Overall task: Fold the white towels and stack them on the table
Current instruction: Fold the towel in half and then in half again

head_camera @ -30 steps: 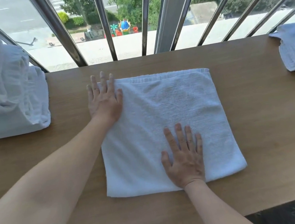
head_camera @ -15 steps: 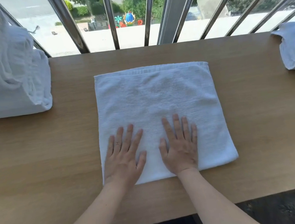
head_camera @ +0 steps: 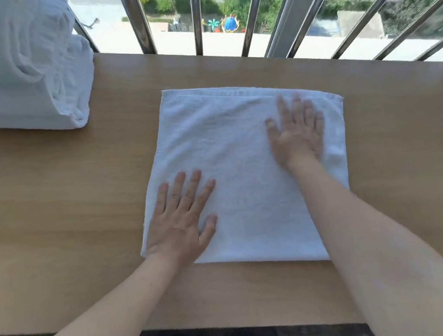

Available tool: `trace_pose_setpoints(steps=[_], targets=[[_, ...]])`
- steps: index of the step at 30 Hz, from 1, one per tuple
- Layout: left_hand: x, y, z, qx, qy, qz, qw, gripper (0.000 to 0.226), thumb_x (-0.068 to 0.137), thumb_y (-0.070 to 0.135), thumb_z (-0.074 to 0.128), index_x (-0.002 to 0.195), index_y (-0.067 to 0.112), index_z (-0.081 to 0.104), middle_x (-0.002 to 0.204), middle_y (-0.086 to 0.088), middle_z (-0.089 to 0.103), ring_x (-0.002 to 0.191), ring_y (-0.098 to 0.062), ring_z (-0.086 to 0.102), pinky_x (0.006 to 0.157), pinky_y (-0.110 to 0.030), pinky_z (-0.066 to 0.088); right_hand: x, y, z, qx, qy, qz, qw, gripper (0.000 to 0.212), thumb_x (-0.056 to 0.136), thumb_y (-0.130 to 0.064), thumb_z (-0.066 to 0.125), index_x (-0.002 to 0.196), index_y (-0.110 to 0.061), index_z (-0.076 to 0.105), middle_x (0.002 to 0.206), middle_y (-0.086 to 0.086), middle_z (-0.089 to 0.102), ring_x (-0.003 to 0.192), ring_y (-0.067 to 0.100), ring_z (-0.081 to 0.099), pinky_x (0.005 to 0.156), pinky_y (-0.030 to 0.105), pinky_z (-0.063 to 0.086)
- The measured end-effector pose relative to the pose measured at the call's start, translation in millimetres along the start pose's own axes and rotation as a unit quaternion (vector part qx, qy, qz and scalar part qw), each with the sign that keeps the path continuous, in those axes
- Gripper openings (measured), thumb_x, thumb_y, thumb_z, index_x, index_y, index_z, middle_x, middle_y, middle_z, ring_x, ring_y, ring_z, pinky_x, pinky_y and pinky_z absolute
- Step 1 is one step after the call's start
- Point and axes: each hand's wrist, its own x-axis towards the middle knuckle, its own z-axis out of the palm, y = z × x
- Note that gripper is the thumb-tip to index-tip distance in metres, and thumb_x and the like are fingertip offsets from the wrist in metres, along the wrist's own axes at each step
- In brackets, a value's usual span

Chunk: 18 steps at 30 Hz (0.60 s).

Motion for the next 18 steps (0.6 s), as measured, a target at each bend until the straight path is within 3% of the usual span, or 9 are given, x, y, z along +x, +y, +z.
trace_pose_setpoints(steps=[3, 6, 8, 10, 11, 13, 16, 18], targets=[[-0.2, 0.2, 1.1, -0.002, -0.004, 0.002, 1.0, 0.067, 0.1, 0.055, 0.018, 0.161, 0.029, 0.006, 0.169, 0.001, -0.002, 0.155, -0.025, -0.005, 0.124, -0.053, 0.008, -0.2, 20.0, -17.6, 0.03, 0.007, 0.087, 0.996, 0.065, 0.103, -0.055, 0.014, 0.16, -0.028, -0.003, 0.168, 0.0, -0.012, 0.154, 0.021, -0.013, 0.122, 0.048, -0.01], [0.6, 1.0, 2.6, -0.002, -0.008, 0.001, 1.0, 0.068, 0.099, 0.056, 0.017, 0.161, 0.03, 0.004, 0.169, 0.001, -0.004, 0.155, -0.024, -0.007, 0.125, -0.053, 0.006, -63.0, -22.0, -3.6, 0.075, 0.062, -0.022, 0.995, 0.064, 0.104, -0.051, 0.02, 0.161, -0.026, 0.006, 0.169, 0.002, -0.002, 0.155, 0.024, -0.006, 0.123, 0.049, -0.008], [1.4, 0.1, 2.1, -0.003, -0.012, 0.002, 1.0, 0.069, 0.099, 0.056, 0.018, 0.161, 0.031, 0.002, 0.169, 0.002, -0.005, 0.155, -0.023, -0.009, 0.125, -0.052, 0.005, -124.6, -50.4, 20.1, 0.067, 0.036, -0.153, 0.985, 0.061, 0.103, -0.052, 0.023, 0.16, -0.031, 0.014, 0.169, 0.002, 0.004, 0.155, 0.025, 0.0, 0.124, 0.049, -0.003], [1.3, -0.6, 3.2, -0.011, -0.01, 0.002, 1.0, 0.07, 0.098, 0.056, 0.021, 0.161, 0.031, 0.004, 0.169, 0.002, -0.003, 0.155, -0.023, -0.007, 0.125, -0.051, 0.005, -166.3, -43.0, 39.9, 0.015, 0.004, -0.193, 0.981, 0.062, 0.102, -0.055, 0.024, 0.16, -0.036, 0.011, 0.169, 0.0, 0.0, 0.155, 0.023, -0.002, 0.124, 0.05, 0.0], [1.3, -0.9, 3.4, -0.012, -0.009, 0.004, 1.0, 0.07, 0.098, 0.056, 0.021, 0.161, 0.031, 0.005, 0.169, 0.002, -0.002, 0.155, -0.024, -0.005, 0.125, -0.051, 0.005, -169.0, -24.5, 43.8, 0.002, 0.004, -0.168, 0.986, 0.063, 0.102, -0.056, 0.023, 0.159, -0.038, 0.006, 0.169, -0.002, -0.003, 0.155, 0.021, -0.005, 0.124, 0.049, -0.001], [1.1, -0.5, 3.7, -0.01, -0.013, 0.006, 1.0, 0.069, 0.099, 0.057, 0.019, 0.161, 0.032, 0.001, 0.169, 0.003, -0.006, 0.155, -0.023, -0.008, 0.125, -0.05, 0.003, -162.2, 20.2, 40.4, -0.003, 0.012, -0.034, 0.999, 0.063, 0.101, -0.057, 0.018, 0.159, -0.039, -0.001, 0.168, -0.004, -0.008, 0.154, 0.019, -0.011, 0.123, 0.048, -0.005], [0.1, 0.0, 4.1, 0.0, -0.025, -0.004, 1.0, 0.068, 0.099, 0.057, 0.011, 0.159, 0.033, -0.01, 0.168, 0.003, -0.016, 0.153, -0.022, -0.019, 0.124, -0.05, -0.004, -155.7, 51.8, 30.1, 0.038, 0.017, 0.159, 0.986, 0.065, 0.101, -0.056, 0.01, 0.16, -0.032, -0.005, 0.168, 0.0, -0.013, 0.154, 0.023, -0.014, 0.122, 0.053, -0.006], [-1.2, 2.6, 3.5, -0.003, -0.023, 0.0, 1.0, 0.066, 0.101, 0.054, 0.009, 0.159, 0.032, -0.011, 0.167, 0.002, -0.017, 0.153, -0.023, -0.021, 0.124, -0.051, -0.006, -166.1, 21.2, 30.9, 0.058, 0.04, 0.11, 0.991, 0.068, 0.101, -0.057, 0.011, 0.16, -0.028, -0.005, 0.168, 0.001, -0.011, 0.154, 0.024, -0.014, 0.122, 0.054, -0.007]])
